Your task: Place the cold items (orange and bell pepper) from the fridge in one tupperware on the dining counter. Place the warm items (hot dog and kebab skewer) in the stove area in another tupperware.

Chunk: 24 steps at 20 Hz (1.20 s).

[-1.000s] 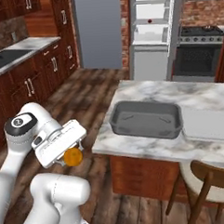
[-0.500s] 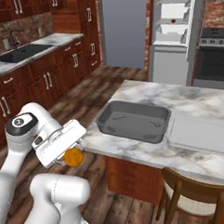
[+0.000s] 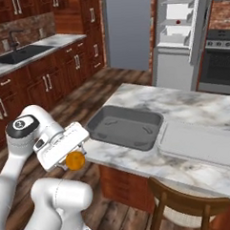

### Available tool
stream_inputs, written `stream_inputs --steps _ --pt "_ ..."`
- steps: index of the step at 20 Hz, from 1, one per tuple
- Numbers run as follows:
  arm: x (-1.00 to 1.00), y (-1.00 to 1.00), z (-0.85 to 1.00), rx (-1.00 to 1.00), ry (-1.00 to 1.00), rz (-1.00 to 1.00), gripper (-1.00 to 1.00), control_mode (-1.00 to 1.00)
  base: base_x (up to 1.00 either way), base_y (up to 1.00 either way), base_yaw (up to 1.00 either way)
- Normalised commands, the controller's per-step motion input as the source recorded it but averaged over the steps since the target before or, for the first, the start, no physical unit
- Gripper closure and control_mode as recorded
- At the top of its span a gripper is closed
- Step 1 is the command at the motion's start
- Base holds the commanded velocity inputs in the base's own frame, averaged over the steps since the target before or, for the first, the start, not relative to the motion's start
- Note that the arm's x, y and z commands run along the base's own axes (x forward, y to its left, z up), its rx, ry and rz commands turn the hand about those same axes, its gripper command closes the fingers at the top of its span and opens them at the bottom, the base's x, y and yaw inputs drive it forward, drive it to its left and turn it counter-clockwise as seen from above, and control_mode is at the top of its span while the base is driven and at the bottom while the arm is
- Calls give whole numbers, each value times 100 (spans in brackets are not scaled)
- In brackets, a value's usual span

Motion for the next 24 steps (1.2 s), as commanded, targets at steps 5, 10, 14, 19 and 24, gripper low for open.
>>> stream_inputs --steps 5,10,14,19,24 --pt "0 0 0 0 0 0 100 100 30 -32 0" --pt "0 0 0 0 0 0 100 100 29 -35 0" --pt "0 0 0 0 0 0 100 100 37 -34 0" --pt "0 0 0 0 0 0 100 100 18 -27 -1" --pt "27 -38 10 0 -9 0 100 -100 7 -4 -1"
